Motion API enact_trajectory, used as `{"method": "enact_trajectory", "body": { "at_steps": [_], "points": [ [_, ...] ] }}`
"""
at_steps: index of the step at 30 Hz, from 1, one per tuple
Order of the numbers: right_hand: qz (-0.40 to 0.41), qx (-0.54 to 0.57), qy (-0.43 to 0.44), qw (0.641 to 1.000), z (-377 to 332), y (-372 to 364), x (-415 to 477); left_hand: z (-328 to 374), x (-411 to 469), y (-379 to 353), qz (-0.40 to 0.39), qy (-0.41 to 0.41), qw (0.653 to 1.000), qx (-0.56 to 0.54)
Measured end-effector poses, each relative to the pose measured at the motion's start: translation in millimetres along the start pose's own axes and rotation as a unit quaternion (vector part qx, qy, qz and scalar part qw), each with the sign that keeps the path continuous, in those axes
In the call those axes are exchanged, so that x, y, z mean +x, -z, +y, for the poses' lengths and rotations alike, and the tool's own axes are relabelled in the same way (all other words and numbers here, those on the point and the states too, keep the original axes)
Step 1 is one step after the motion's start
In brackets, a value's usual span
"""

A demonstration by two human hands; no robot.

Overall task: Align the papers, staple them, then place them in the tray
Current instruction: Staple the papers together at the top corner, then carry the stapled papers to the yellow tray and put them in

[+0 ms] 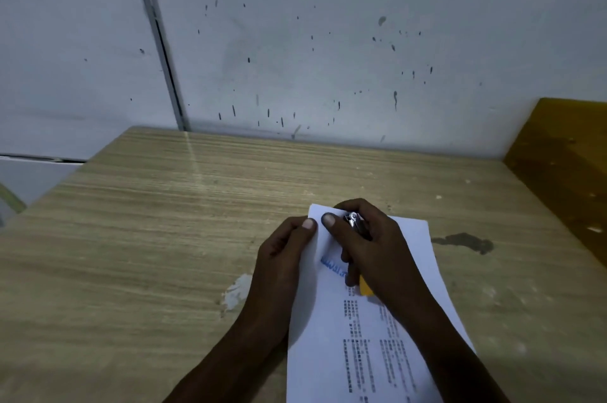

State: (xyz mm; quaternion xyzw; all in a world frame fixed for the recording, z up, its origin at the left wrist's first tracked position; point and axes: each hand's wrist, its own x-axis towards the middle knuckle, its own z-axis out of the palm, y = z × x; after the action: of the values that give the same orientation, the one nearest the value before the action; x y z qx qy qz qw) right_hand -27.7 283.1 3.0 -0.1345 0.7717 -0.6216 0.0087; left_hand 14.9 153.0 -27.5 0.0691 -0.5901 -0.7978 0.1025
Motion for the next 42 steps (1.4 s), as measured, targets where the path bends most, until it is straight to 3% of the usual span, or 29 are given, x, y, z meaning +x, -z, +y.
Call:
{"method": "enact_trajectory", "body": {
  "at_steps": [5, 8, 10, 13, 17, 19, 23, 26, 27, 28, 29, 31, 32, 36, 42],
  "points": [
    [0.082, 0.038, -0.058, 0.994, 13, 24, 10, -4, 5, 5, 0.051, 0.019, 0.998, 0.018],
    [0.115, -0.085, -0.108, 0.984, 37, 73, 21, -10, 11, 12, 0.051, 0.057, 0.996, 0.040],
    [0.121, -0.265, -0.107, 0.951, 59, 117, 25, -14, 15, 10, 0.049, 0.068, 0.995, 0.048],
    [0.121, -0.496, -0.131, 0.850, 80, 173, 24, -12, 14, 7, 0.045, 0.068, 0.995, 0.049],
    [0.159, -0.623, -0.142, 0.752, 92, 228, 28, -6, 10, 6, 0.030, 0.071, 0.995, 0.057],
    [0.157, -0.633, -0.140, 0.745, 104, 249, 34, -5, 9, 6, 0.033, 0.068, 0.995, 0.065],
    [0.171, -0.606, -0.149, 0.762, 120, 267, 43, -5, 7, 4, 0.025, 0.064, 0.996, 0.060],
    [0.200, -0.646, -0.137, 0.724, 108, 250, 36, -4, 4, 2, 0.020, 0.055, 0.998, 0.040],
    [0.218, -0.646, -0.092, 0.725, 99, 237, 31, -4, 4, 2, 0.022, 0.046, 0.998, 0.035],
    [0.232, -0.616, -0.042, 0.752, 90, 220, 22, -3, 4, 0, 0.026, 0.038, 0.998, 0.030],
    [0.232, -0.534, -0.008, 0.813, 76, 197, 11, -2, 2, 0, 0.032, 0.029, 0.999, 0.022],
    [0.175, -0.267, -0.057, 0.946, 51, 154, -11, -2, 4, -4, 0.037, 0.016, 0.999, 0.010],
    [0.128, -0.146, -0.093, 0.977, 40, 135, -23, -1, 4, -6, 0.045, 0.007, 0.999, 0.010],
    [0.020, 0.022, -0.127, 0.991, 13, 104, -51, 20, 4, -16, 0.046, -0.069, 0.997, 0.000],
    [0.107, 0.043, 0.060, 0.992, -56, 114, -35, 105, 10, -41, 0.013, -0.320, 0.946, 0.056]
  ]
}}
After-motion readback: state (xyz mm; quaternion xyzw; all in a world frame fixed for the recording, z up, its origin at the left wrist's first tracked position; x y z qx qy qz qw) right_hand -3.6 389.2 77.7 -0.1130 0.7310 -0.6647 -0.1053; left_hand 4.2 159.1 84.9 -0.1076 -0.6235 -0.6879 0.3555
